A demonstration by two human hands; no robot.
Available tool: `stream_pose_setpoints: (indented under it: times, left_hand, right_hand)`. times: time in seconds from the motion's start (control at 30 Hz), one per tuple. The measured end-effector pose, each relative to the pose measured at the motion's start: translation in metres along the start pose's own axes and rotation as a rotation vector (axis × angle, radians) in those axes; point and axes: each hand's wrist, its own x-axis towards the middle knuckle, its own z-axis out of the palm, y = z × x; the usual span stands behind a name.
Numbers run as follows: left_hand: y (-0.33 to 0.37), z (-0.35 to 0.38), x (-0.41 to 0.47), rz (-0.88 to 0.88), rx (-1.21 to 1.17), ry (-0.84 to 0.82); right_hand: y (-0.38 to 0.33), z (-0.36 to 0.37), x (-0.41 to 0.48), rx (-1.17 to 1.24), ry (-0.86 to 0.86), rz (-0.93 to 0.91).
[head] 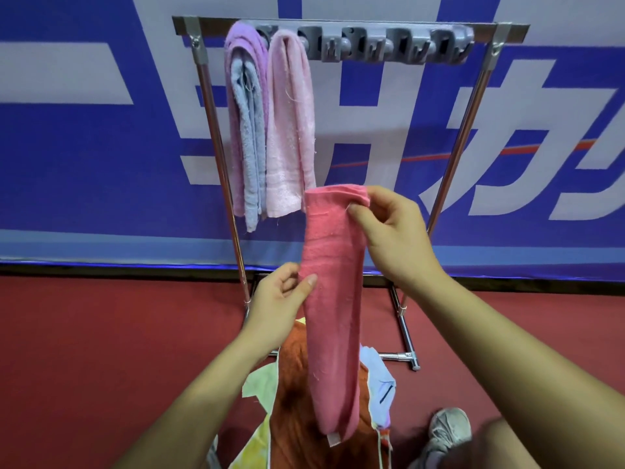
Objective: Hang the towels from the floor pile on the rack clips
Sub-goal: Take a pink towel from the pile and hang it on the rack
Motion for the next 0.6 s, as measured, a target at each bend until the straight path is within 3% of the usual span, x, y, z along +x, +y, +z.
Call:
stream_pose_setpoints:
  times: [0.2,0.37,0.43,0.5,0.6]
  left_hand:
    - [0.007,0.005,-0.001,0.040,-0.047,-0.069]
    - [0.010,0.014,0.007,0.089,-0.017,-0.079]
    - [0.009,0.018,0.012,0.100,0.041,-0.135]
    - [0.010,0.022,0.015,0.102,0.113,-0.187]
    - [0.011,0.025,0.013,0.095,0.177,-0.250]
  right_hand:
    - [0.012,-0.016,0.011,-0.044,0.118,0.070]
    - [0.025,-0.028,0.008,-0.617,0.070,0.106]
    - [0.028,-0.028,-0.001,-0.713,-0.063,-0.057]
    - [0.037,-0.024,-0.007,-0.651,-0.305,-0.154]
    - [0.050,-0.022,-0.009,-0.433,-0.584,0.143]
